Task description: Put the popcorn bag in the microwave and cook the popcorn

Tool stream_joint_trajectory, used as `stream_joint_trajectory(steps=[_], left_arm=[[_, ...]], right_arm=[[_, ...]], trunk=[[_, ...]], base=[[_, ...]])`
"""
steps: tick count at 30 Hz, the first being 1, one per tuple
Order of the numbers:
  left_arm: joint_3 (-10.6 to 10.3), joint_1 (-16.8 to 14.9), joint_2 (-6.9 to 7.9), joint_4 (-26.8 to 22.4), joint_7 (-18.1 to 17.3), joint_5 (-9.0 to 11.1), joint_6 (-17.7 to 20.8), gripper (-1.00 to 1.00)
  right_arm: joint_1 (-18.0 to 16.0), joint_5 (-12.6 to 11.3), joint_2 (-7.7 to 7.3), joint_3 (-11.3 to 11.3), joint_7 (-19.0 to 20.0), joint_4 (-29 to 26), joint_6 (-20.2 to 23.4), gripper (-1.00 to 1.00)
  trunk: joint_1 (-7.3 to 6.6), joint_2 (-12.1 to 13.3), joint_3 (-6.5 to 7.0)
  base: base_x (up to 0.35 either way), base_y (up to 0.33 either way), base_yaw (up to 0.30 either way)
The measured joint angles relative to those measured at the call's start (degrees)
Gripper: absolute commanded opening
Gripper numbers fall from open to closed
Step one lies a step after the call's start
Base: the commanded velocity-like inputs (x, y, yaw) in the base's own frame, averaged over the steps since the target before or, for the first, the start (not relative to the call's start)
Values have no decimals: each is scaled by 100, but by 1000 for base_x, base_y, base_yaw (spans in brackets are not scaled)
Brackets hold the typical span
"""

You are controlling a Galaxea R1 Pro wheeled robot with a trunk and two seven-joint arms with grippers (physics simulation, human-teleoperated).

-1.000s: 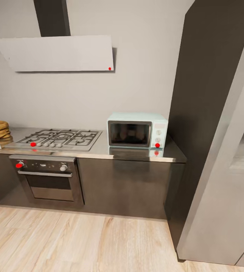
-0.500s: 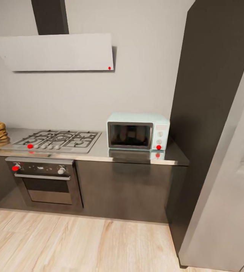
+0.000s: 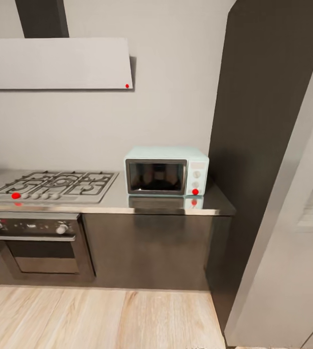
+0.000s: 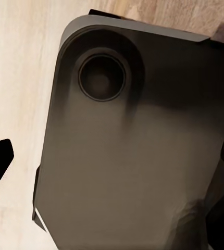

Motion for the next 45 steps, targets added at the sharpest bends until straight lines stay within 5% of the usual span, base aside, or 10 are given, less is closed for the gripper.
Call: stream_joint_trajectory(steps=[19,45], left_arm=[[-9,0,6,-1,-8,14,-8,100],[-11,0,8,1,-32,8,-1,100]], right_arm=[[0,0,-16,7,-1,7,3,100],[0,0,-10,9,0,8,-10,100]], trunk=[[0,0,0],[-2,0,0]], base=[[6,4,-11],[98,182,0]])
